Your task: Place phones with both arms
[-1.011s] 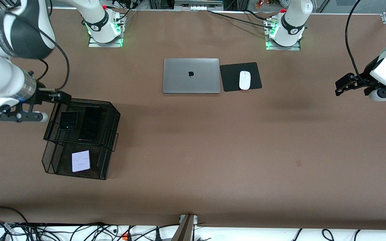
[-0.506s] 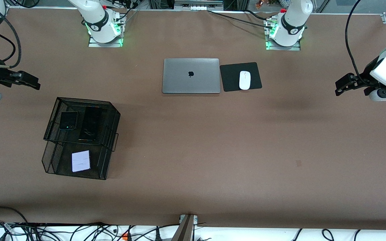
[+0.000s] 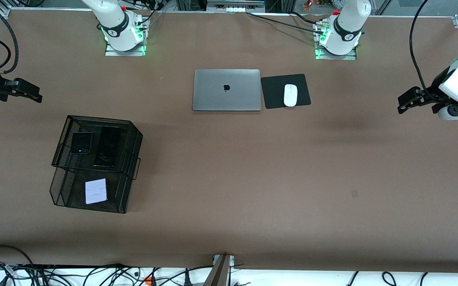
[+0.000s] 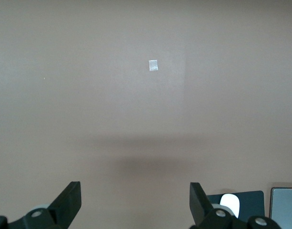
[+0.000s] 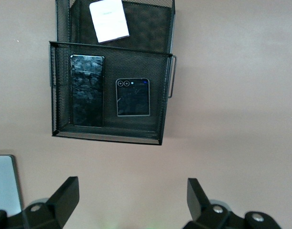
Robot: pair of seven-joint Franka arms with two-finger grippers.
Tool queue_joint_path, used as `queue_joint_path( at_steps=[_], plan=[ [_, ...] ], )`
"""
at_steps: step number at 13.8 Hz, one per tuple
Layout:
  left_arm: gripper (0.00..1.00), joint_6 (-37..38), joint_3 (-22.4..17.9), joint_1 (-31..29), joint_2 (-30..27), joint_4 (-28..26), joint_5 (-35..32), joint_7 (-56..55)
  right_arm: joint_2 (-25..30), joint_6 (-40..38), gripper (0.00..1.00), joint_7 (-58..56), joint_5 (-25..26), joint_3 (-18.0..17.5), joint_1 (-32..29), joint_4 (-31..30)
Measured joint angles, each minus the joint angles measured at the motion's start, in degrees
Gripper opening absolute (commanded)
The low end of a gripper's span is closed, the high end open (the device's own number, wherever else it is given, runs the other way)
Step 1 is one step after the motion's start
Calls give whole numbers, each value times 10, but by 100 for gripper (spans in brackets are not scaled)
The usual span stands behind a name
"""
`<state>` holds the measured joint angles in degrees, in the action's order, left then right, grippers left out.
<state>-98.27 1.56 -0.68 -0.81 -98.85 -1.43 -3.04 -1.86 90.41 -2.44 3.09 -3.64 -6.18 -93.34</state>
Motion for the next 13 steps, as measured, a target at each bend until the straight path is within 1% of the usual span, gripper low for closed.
queue_joint_path(
  at_steps=[13],
  plan=[
    [100,0,1,0,3,6,0,0,0,0,100,-3,4,0,4,0]
  ],
)
